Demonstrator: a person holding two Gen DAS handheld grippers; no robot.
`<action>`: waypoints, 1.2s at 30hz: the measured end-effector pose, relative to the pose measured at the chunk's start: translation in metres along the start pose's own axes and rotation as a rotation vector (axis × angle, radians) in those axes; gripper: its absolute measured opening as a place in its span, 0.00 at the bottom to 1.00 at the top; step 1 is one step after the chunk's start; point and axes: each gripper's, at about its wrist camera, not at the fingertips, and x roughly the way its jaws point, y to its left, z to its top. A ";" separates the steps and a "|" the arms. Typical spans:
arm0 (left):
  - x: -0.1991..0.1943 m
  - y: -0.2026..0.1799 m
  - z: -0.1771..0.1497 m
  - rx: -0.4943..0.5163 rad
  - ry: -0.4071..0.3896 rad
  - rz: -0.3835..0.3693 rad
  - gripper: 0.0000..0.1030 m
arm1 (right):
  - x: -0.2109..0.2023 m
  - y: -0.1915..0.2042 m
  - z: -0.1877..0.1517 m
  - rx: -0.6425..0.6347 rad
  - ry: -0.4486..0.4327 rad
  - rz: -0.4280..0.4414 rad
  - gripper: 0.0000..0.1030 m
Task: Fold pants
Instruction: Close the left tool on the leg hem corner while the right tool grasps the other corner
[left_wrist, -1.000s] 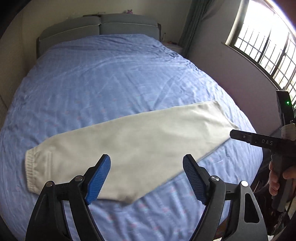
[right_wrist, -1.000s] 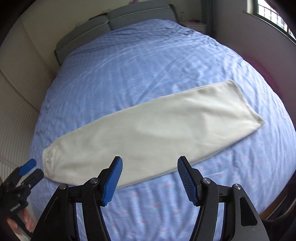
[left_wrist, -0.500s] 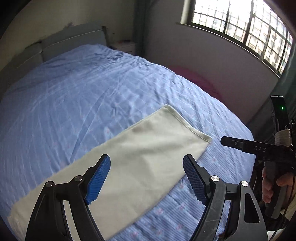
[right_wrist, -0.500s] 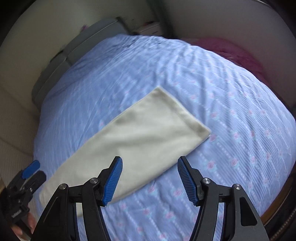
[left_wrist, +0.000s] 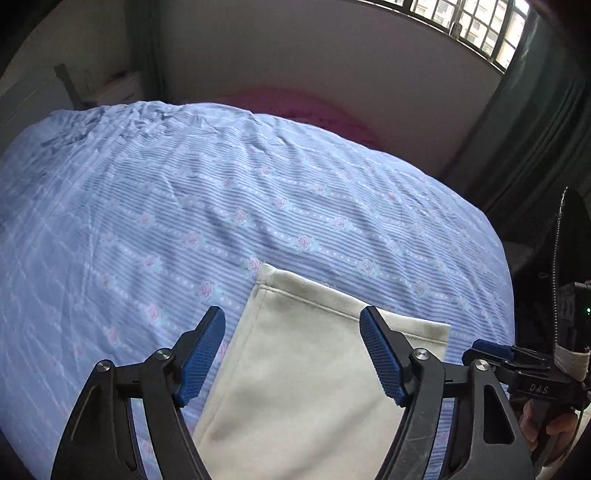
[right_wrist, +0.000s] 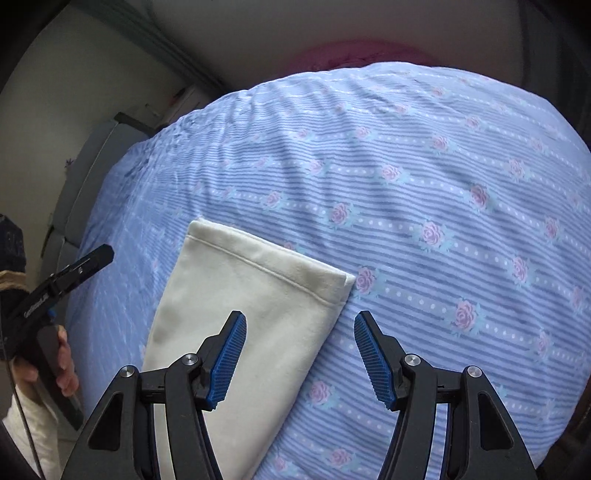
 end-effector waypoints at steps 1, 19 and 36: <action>0.015 0.002 0.005 0.017 0.028 -0.015 0.63 | 0.005 -0.002 -0.001 0.017 0.000 -0.003 0.61; 0.123 0.021 0.023 0.054 0.218 -0.014 0.36 | 0.037 -0.011 0.005 0.027 0.048 0.007 0.35; 0.126 0.029 0.033 0.008 0.186 0.000 0.11 | 0.044 -0.005 0.020 -0.017 0.053 -0.030 0.12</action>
